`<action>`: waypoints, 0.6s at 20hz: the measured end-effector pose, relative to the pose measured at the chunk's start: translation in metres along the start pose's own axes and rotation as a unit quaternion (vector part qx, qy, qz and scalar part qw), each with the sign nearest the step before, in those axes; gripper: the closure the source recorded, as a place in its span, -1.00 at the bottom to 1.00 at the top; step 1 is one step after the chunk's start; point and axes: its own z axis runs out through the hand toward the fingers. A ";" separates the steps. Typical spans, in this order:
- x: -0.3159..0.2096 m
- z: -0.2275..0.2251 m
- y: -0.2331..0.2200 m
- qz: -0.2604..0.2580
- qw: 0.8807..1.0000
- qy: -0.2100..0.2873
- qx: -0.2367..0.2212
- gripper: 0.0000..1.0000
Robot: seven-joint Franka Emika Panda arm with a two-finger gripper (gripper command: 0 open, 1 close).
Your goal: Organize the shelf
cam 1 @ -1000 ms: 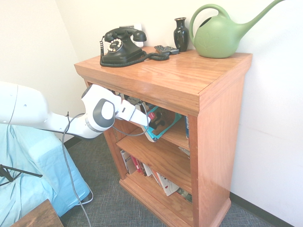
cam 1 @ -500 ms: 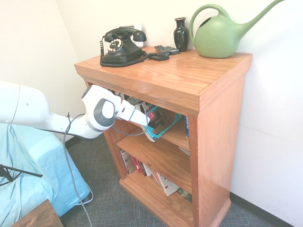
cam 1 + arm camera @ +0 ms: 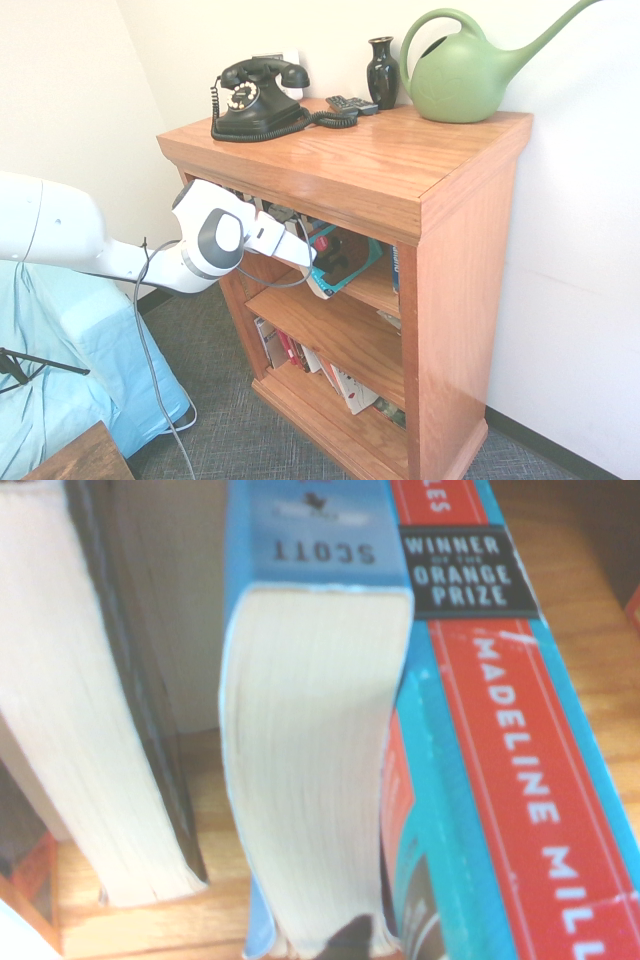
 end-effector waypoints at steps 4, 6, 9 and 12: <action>-0.002 -0.021 0.002 0.004 1.000 -0.001 0.021 -1.00; -0.008 -0.036 0.008 0.005 1.000 -0.005 0.027 -1.00; -0.017 -0.057 0.020 0.006 0.999 -0.011 0.030 -1.00; -0.020 -0.077 0.034 0.009 0.999 -0.014 0.032 -1.00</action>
